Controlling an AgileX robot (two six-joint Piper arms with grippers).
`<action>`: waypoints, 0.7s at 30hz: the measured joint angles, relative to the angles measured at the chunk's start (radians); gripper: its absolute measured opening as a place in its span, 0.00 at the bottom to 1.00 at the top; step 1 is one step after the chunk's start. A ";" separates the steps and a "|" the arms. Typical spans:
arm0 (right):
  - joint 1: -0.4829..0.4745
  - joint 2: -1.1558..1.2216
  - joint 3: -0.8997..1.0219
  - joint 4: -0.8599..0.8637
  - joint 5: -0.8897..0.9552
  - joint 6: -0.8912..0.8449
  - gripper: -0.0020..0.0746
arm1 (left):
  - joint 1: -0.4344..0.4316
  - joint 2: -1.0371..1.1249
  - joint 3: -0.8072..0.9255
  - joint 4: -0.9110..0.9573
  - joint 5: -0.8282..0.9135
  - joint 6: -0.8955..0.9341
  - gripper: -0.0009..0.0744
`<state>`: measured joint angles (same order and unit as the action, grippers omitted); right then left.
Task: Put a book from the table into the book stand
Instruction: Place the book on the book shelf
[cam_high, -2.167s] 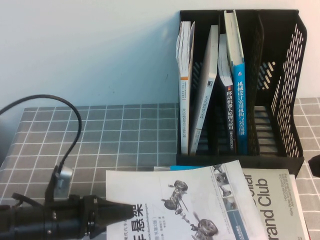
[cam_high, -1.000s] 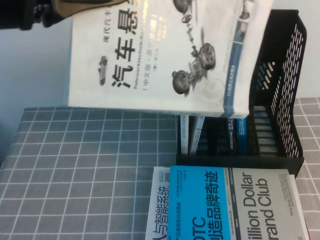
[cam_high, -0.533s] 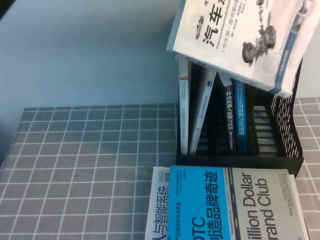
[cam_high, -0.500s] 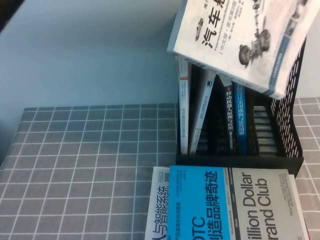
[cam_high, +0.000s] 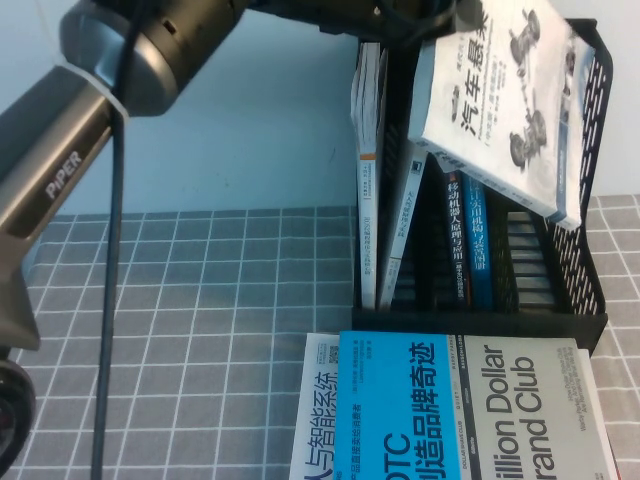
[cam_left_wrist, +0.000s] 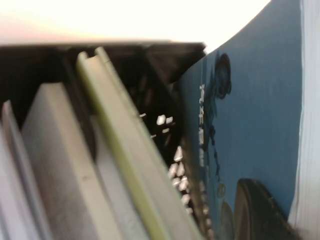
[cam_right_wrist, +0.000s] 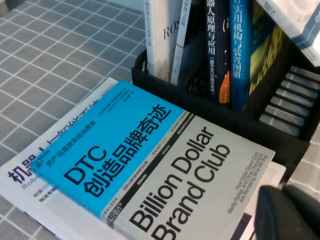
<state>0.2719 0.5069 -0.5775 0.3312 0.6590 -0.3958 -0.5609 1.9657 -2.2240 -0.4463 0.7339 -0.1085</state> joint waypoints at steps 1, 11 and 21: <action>0.000 -0.002 0.000 0.000 0.002 0.000 0.02 | -0.004 0.002 0.000 0.032 -0.001 -0.027 0.16; 0.000 -0.002 0.000 -0.002 0.002 0.000 0.02 | -0.035 0.006 -0.002 0.205 -0.002 -0.178 0.16; 0.000 -0.002 0.000 -0.002 0.000 0.000 0.02 | -0.150 0.038 -0.002 0.303 -0.132 -0.051 0.16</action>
<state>0.2719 0.5052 -0.5775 0.3289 0.6594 -0.3958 -0.7104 2.0040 -2.2262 -0.1428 0.6024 -0.1592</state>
